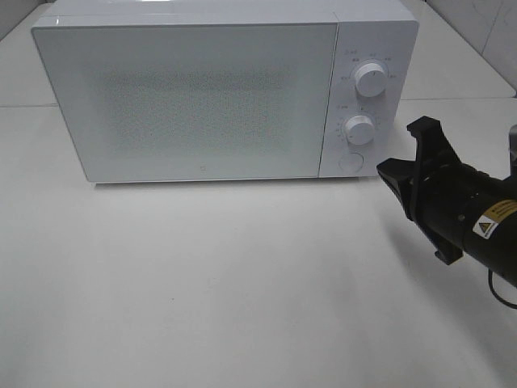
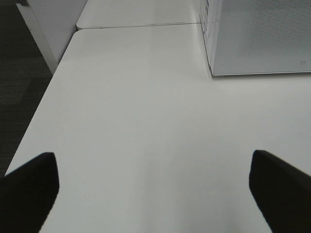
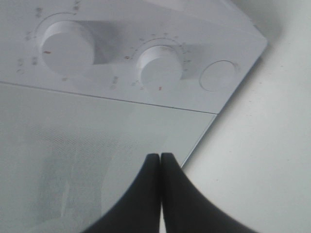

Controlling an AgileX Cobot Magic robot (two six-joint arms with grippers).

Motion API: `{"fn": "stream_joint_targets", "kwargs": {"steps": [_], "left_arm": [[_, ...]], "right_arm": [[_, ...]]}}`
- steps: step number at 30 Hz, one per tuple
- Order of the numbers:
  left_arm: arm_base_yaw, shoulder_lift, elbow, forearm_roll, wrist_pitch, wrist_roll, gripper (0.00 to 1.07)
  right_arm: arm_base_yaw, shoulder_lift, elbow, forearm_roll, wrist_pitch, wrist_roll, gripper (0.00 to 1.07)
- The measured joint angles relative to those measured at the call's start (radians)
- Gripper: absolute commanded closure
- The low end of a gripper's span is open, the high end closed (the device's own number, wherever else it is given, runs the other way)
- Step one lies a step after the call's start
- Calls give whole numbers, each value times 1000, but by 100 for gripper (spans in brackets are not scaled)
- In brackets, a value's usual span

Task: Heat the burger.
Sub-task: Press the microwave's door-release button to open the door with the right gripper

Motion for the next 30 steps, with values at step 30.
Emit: {"fn": "stream_joint_targets", "kwargs": {"steps": [30], "left_arm": [[0,0,0,0,0,0,6]], "right_arm": [[9,284,-250,85,78,191,104]]}}
